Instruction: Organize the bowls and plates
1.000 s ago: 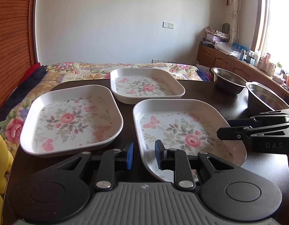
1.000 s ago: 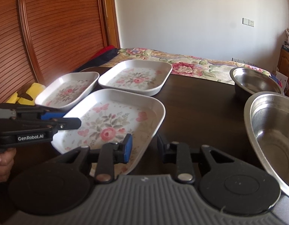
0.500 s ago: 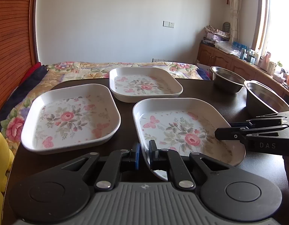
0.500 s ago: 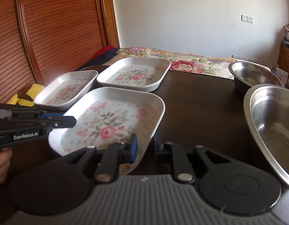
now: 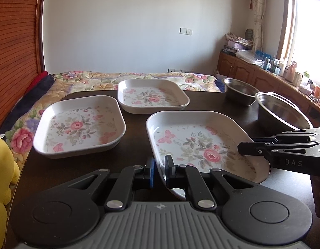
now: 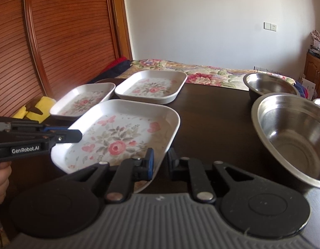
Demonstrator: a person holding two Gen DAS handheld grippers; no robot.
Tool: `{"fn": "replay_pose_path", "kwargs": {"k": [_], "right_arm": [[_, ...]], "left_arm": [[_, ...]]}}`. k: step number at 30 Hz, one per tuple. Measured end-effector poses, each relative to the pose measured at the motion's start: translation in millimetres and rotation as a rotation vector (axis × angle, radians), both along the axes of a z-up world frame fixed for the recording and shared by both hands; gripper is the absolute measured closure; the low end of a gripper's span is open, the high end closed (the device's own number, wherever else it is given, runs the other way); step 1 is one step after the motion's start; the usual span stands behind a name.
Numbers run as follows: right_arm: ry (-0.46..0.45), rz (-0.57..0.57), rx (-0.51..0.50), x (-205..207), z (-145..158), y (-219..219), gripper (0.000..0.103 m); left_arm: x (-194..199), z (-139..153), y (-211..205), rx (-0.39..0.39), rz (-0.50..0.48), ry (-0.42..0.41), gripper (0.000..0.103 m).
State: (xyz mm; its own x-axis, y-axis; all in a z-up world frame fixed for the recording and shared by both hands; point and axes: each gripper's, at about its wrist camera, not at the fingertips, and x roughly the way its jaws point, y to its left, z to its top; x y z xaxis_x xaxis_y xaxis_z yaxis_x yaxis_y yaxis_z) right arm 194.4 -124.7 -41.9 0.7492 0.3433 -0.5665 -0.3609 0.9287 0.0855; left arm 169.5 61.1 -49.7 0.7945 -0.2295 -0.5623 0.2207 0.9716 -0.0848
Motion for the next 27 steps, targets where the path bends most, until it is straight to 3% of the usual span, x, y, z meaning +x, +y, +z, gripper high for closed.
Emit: {"fn": "replay_pose_path", "kwargs": {"k": [10, 27], "right_arm": [[-0.041, 0.004, 0.025, -37.3, 11.7, -7.0, 0.087], [-0.048, 0.034, 0.022, -83.7, 3.8, 7.0, 0.087]], "left_arm": [[-41.7, 19.5, -8.2, 0.022, -0.001, -0.048, 0.092], [-98.7, 12.8, 0.2, 0.030, 0.029, -0.039, 0.092]]}}
